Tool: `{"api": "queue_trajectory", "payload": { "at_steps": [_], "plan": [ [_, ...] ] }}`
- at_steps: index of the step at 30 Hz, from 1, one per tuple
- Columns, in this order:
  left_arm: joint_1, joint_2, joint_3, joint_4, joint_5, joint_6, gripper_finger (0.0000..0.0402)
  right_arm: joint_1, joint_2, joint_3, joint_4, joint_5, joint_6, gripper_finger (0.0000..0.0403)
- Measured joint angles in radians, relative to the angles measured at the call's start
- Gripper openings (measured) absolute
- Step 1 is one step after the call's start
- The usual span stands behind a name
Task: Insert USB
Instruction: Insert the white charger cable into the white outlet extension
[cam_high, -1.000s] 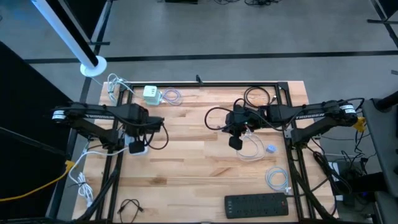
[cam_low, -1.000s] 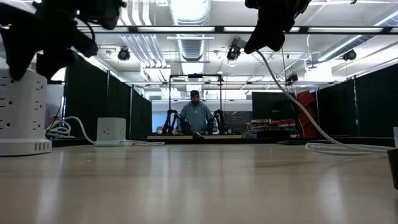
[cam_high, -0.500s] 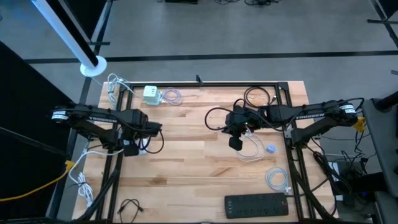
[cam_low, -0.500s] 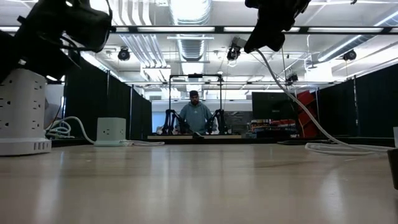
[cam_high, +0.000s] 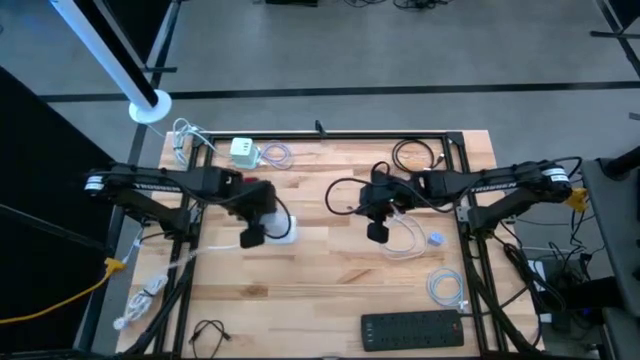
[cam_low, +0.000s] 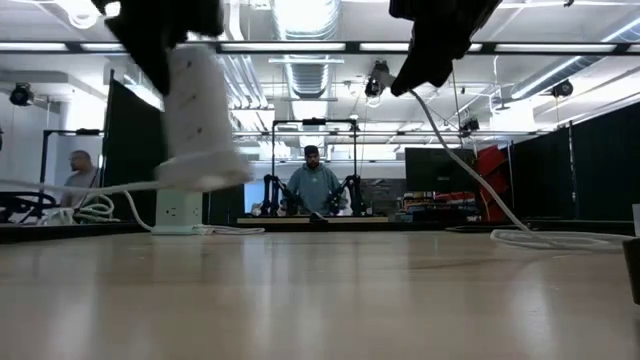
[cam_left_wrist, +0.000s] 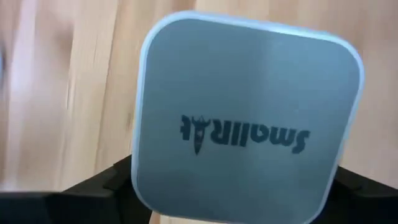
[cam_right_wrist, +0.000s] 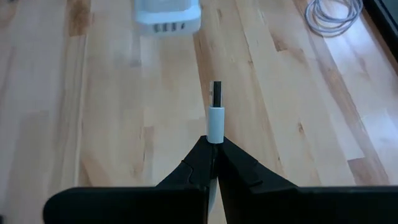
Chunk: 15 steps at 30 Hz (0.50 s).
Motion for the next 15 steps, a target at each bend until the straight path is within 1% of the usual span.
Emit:
{"api": "queue_trajectory", "payload": {
  "at_steps": [2, 3, 4, 5, 6, 8, 9, 10, 15],
  "plan": [
    [-0.026, 0.0, 0.014, 0.06, 0.006, 0.063, 0.0277, 0.0, 0.01, -0.008, -0.002, 0.0, -0.001, 0.0001],
    [-0.039, 0.0, 0.021, 0.094, 0.005, 0.095, 0.0269, 0.0, 0.015, -0.013, 0.0, 0.0, -0.003, 0.0001],
    [-0.052, 0.0, 0.027, 0.126, 0.005, 0.125, 0.0249, 0.0, 0.017, -0.021, 0.001, 0.0, -0.005, 0.0001],
    [-0.063, 0.0, 0.033, 0.145, 0.005, 0.151, 0.0214, 0.0, 0.017, -0.031, -0.001, 0.0, -0.005, 0.0001],
    [-0.072, 0.0, 0.04, 0.16, 0.005, 0.173, 0.0161, 0.0, 0.017, -0.043, -0.001, 0.0, -0.003, 0.0001],
    [-0.083, -0.001, 0.059, 0.211, 0.005, 0.202, 0.0037, 0.0, 0.017, -0.067, 0.001, 0.0, -0.001, 0.0001],
    [-0.085, -0.001, 0.066, 0.229, 0.004, 0.213, 0.0007, 0.0, 0.017, -0.077, 0.0, -0.001, -0.001, 0.0001],
    [-0.085, -0.001, 0.072, 0.233, 0.003, 0.217, 0.0001, 0.0, 0.017, -0.087, 0.0, -0.001, -0.001, 0.0001],
    [-0.084, -0.001, 0.07, 0.2, -0.02, 0.196, 0.0002, 0.0, 0.016, -0.109, 0.006, -0.005, -0.001, 0.0001]
  ]
}}
